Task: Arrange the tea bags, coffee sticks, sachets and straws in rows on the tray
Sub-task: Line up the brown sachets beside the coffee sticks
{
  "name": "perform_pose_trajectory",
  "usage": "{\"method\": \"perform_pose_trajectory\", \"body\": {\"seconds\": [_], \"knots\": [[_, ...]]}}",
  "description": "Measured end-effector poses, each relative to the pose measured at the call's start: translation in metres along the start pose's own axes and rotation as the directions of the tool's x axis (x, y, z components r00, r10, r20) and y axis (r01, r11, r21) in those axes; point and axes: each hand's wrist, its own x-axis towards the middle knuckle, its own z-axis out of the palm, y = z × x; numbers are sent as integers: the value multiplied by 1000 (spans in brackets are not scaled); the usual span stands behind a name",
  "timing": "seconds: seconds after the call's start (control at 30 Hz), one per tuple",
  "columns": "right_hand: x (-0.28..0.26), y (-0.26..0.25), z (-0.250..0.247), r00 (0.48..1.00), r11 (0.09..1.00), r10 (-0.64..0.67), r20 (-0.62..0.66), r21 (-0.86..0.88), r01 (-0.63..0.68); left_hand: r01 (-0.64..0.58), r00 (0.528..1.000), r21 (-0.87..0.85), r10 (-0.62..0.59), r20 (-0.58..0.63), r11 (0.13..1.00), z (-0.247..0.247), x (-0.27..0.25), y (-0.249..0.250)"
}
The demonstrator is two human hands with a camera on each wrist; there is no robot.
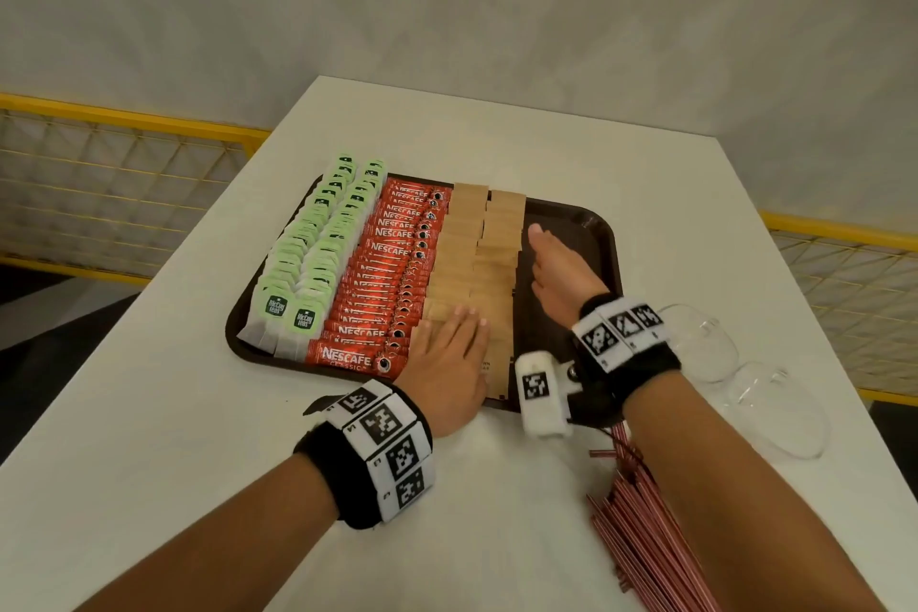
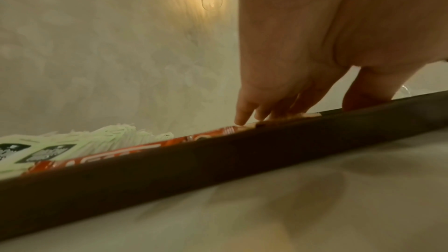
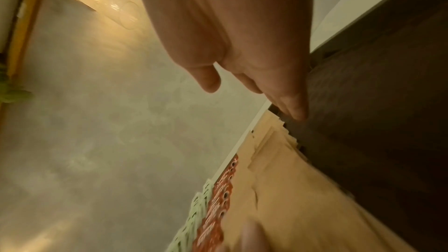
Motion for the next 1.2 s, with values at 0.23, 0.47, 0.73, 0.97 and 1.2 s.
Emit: {"method": "perform_pose_trajectory", "body": {"seconds": [0.23,0.47,0.73,0.97,1.2], "knots": [[54,-22,5,996,983,-43,-75,-179,29,-13,1000,-42,13,-3,999,2,0,-2],[69,-20,7,1000,998,7,-19,-61,-8,-18,1000,-69,19,9,997,1,2,-3],[72,-26,10,999,993,48,-20,-108,-50,-15,1000,-63,15,10,998,1,3,-4],[76,-34,7,995,956,-39,-90,-293,11,-19,1000,-80,20,2,997,0,2,-2],[72,-31,8,997,979,-57,-55,-197,45,-4,1000,-99,3,-5,995,-2,0,-4]]}}
